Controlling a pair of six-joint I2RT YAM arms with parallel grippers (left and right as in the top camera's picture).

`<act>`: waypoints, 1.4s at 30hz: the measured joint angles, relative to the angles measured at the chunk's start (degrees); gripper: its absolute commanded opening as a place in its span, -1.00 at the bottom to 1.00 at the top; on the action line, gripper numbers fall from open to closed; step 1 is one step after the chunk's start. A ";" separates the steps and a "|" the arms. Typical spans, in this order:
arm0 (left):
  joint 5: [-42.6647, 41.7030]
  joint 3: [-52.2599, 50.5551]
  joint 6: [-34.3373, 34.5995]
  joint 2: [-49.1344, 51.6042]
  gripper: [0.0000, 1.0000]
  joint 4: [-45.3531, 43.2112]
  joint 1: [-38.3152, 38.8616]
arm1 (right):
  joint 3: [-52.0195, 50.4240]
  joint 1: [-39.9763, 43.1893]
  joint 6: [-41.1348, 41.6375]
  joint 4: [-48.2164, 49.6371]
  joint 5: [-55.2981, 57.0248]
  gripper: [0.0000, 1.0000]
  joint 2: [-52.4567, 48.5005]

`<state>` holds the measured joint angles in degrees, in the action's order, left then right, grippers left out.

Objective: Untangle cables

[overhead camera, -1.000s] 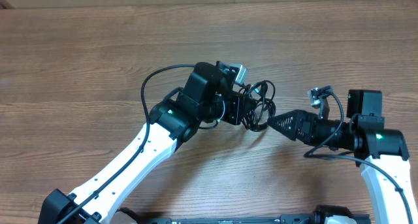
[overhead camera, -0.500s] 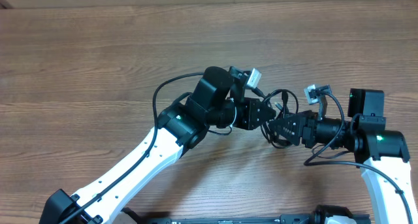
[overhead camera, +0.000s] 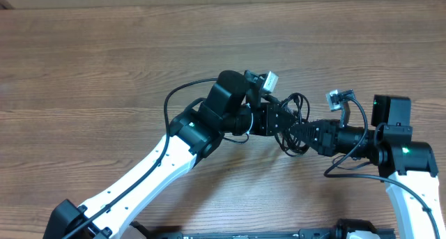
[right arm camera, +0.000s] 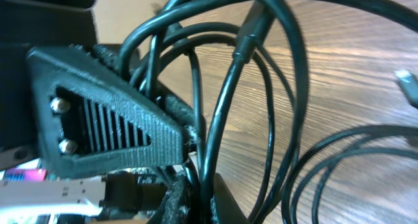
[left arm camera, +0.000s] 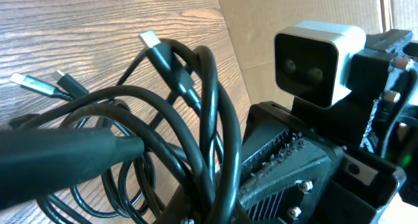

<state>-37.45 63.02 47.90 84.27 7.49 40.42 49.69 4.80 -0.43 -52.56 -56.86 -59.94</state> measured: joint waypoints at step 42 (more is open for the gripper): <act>-3.30 0.22 1.44 -0.79 0.29 5.62 0.50 | -0.42 0.46 19.82 3.02 18.01 -0.92 -1.31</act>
<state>-40.75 63.24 49.34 83.48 13.10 40.93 49.28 5.26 19.40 -49.54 -38.85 -61.25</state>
